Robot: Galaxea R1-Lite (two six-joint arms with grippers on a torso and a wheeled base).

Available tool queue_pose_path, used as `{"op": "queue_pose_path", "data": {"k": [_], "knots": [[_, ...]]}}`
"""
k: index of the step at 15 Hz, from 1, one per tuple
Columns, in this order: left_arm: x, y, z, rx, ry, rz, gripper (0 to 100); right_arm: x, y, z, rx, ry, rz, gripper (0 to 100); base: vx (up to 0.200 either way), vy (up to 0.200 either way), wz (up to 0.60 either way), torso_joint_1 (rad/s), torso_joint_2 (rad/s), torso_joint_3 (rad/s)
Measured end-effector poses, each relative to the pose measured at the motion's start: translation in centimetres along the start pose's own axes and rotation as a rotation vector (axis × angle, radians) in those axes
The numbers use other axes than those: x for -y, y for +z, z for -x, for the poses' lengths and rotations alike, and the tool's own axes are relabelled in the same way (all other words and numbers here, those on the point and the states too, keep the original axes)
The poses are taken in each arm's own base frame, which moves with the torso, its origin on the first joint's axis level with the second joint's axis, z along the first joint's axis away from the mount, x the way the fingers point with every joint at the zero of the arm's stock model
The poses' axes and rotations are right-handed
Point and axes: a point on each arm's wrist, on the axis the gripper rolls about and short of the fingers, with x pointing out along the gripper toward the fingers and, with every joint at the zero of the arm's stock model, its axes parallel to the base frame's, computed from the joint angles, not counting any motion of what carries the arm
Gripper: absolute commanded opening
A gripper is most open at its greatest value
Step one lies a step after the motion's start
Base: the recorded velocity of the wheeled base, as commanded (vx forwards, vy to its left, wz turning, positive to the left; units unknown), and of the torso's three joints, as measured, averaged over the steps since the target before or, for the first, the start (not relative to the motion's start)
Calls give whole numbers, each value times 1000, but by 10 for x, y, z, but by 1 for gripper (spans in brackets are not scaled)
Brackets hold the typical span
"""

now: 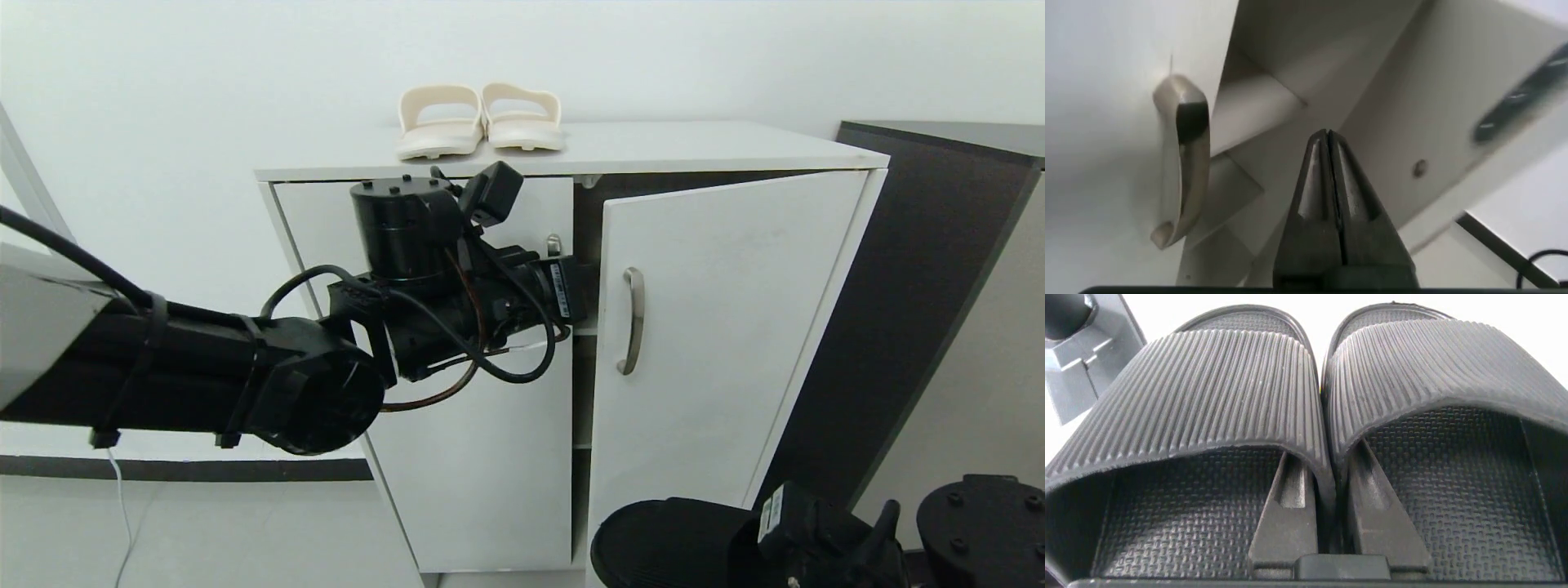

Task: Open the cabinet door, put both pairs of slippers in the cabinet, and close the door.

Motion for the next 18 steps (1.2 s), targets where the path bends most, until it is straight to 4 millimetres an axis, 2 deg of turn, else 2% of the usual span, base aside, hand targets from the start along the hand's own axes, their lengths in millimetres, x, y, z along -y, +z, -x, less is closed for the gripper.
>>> {"op": "queue_pose_path", "data": {"k": [4, 7, 11, 12, 13, 15, 18], "knots": [[-5, -10, -5, -25, 13, 21, 0, -6, -4, 0, -17, 25, 13, 0, -200, 0, 0, 1, 5, 2], [6, -18, -7, -36, -23, 18, 0, -10, -8, 1, -25, 42, 23, 0, -200, 0, 0, 2, 2, 2], [60, -30, -9, -58, -181, 8, 0, -15, -11, 2, -33, 66, 34, 0, -200, 0, 0, -1, 4, 4], [65, -29, -9, -41, -200, 4, 0, -15, -11, 2, -34, 67, 34, 0, 0, 0, 0, 0, 0, 0], [66, -27, -9, -19, -208, 2, 0, -15, -11, 2, -32, 66, 34, 0, 0, 0, 0, 0, 0, 0], [55, -25, -6, 3, -178, 0, 0, -14, -9, 2, -25, 54, 24, 0, 0, 0, 0, 0, 0, 0], [31, -12, 10, 35, -93, -7, 0, 7, 8, -8, 20, -100, -35, 0, 0, 0, 0, 0, 0, 0]]}}
